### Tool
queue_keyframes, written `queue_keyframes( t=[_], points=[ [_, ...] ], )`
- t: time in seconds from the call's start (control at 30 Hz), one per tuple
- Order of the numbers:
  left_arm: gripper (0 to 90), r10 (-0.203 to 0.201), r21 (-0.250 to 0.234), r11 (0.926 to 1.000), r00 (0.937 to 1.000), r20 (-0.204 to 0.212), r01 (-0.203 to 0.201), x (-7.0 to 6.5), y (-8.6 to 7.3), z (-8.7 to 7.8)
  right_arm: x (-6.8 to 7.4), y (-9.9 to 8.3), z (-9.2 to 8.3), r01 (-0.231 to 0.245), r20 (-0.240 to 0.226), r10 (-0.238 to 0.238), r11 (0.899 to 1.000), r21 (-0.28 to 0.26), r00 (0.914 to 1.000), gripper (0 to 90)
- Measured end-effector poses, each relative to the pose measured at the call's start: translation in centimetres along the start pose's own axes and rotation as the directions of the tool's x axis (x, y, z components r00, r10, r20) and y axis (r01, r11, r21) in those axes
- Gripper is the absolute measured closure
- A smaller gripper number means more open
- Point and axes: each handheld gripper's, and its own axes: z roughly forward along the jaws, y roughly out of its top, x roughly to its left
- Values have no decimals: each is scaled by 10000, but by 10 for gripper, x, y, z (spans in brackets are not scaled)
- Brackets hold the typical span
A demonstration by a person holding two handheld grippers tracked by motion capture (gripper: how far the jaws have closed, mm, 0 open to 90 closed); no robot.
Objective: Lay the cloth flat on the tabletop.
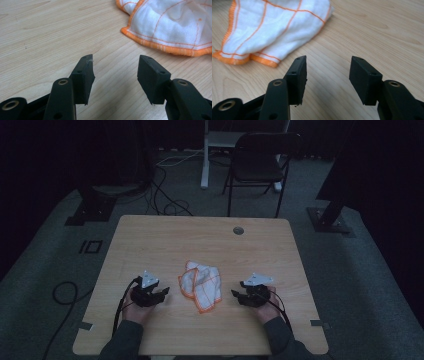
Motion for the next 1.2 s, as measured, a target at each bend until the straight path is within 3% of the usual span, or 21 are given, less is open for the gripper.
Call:
queue_keyframes(
  t=[0.4, 0.93, 1.2],
  points=[
    [475, 44, -72, 10000, 10000, 9, -44, -4, 3, 0, 20, 10, 3, 482, -383, -492, 9984, -279, 9981, 521],
    [474, 81, -342, 9994, 9999, 142, -76, -14, 7, 3, 48, 14, 11, 1252, -832, -1259, 9920, -139, 9885, 414],
    [474, 148, -326, 9994, 9997, 197, -141, -17, 8, 4, 62, 17, 13, 1677, -1195, -1708, 9852, -362, 9780, 520]
  ],
)
